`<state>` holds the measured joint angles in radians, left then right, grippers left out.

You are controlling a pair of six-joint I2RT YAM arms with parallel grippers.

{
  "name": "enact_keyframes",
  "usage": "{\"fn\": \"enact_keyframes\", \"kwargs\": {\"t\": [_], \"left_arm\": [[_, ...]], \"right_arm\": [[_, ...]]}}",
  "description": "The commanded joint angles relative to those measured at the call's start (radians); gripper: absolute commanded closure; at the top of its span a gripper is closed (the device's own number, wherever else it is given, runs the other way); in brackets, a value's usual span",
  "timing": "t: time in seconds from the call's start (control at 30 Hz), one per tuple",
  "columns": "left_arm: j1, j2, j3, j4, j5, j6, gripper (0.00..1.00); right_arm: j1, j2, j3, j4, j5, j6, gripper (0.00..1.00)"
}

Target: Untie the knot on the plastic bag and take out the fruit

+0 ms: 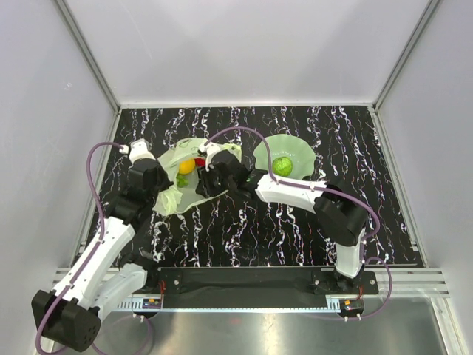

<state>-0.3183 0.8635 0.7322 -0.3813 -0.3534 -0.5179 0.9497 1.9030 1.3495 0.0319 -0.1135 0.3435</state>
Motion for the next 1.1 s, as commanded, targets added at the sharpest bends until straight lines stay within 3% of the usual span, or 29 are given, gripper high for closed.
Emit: {"fn": "enact_keyframes", "kwargs": {"t": [0.0, 0.17, 0.37, 0.7, 0.73, 0.8, 0.87, 0.9, 0.93, 1.07], "left_arm": [[0.005, -0.032, -0.007, -0.022, -0.030, 0.025, 0.95], [0.005, -0.070, 0.016, 0.018, -0.151, 0.081, 0.90], [0.021, 0.072, 0.145, 0.025, -0.289, 0.194, 0.91], [0.189, 0.247, 0.211, 0.248, -0.219, 0.252, 0.93], [0.196, 0.259, 0.216, 0.265, -0.210, 0.257, 0.88], [0.206, 0.285, 0.230, 0.301, -0.155, 0.268, 0.64], [0.205, 0.286, 0.237, 0.332, -0.061, 0.269, 0.34], [0.205, 0.278, 0.246, 0.326, -0.024, 0.265, 0.07], [0.205, 0.264, 0.243, 0.326, 0.009, 0.251, 0.01], [0.200, 0.119, 0.211, 0.305, 0.189, 0.174, 0.01]], "right_arm": [[0.009, -0.034, -0.022, -0.095, 0.070, 0.026, 0.66], [0.009, -0.074, -0.067, -0.183, 0.165, 0.051, 0.66], [0.003, -0.064, -0.053, -0.383, 0.339, 0.140, 0.69], [-0.046, -0.140, -0.165, -0.440, 0.423, 0.241, 0.69], [-0.049, -0.142, -0.167, -0.444, 0.420, 0.241, 0.69], [-0.051, -0.147, -0.167, -0.443, 0.419, 0.236, 0.69], [-0.051, -0.157, -0.167, -0.432, 0.400, 0.230, 0.69], [-0.051, -0.162, -0.167, -0.426, 0.394, 0.227, 0.70], [-0.051, -0.166, -0.167, -0.418, 0.385, 0.221, 0.70], [-0.051, -0.179, -0.165, -0.363, 0.292, 0.181, 0.71]]}}
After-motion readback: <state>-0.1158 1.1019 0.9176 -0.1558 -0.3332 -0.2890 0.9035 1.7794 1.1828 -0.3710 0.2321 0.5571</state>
